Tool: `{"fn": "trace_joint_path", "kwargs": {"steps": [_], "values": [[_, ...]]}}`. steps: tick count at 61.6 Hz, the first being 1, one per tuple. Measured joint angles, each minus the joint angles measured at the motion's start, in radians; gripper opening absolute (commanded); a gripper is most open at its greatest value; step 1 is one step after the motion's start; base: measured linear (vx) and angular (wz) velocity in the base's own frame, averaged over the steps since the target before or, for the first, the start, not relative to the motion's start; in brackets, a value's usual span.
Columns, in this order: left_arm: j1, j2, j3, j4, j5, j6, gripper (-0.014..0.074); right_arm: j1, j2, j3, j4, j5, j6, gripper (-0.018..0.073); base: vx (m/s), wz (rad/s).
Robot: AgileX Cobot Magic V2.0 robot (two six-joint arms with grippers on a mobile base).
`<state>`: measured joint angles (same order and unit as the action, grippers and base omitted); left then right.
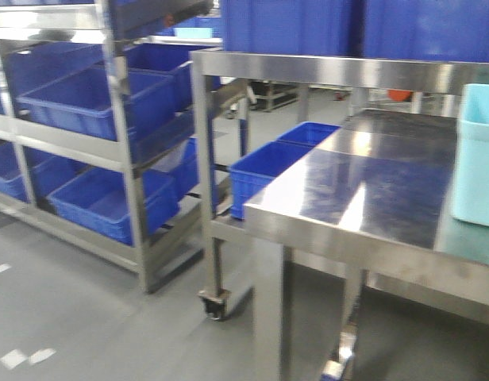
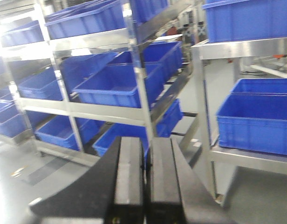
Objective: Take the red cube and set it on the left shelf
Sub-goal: 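Turn the base away from the table while holding the red cube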
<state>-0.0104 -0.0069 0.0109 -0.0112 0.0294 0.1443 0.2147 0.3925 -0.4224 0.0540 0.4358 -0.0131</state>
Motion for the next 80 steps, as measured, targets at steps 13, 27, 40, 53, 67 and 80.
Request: {"fn": "trace_joint_path", "kwargs": {"steps": [13, 27, 40, 53, 67, 80], "values": [[0.0, 0.0, 0.0, 0.0, 0.0, 0.0, 0.0106, 0.0, 0.0, 0.0, 0.0, 0.0, 0.0, 0.0055, -0.08, 0.35], [0.0, 0.0, 0.0, 0.0, 0.0, 0.0, 0.0106, 0.0, 0.0, 0.0, 0.0, 0.0, 0.0, 0.0055, -0.07, 0.43], [0.0, 0.0, 0.0, 0.0, 0.0, 0.0, 0.0106, 0.0, 0.0, 0.0, -0.001, 0.0, 0.0, 0.0055, -0.08, 0.47], [0.0, 0.0, 0.0, 0.0, 0.0, 0.0, 0.0106, 0.0, 0.0, 0.0, -0.001, 0.0, 0.0, 0.0055, -0.08, 0.36], [0.0, 0.0, 0.0, 0.0, 0.0, 0.0, 0.0106, 0.0, 0.0, 0.0, -0.001, 0.0, -0.002, 0.0055, -0.06, 0.37], [0.0, 0.0, 0.0, 0.0, 0.0, 0.0, 0.0106, 0.0, 0.0, 0.0, -0.001, 0.0, -0.002, 0.0055, -0.06, 0.38]]}}
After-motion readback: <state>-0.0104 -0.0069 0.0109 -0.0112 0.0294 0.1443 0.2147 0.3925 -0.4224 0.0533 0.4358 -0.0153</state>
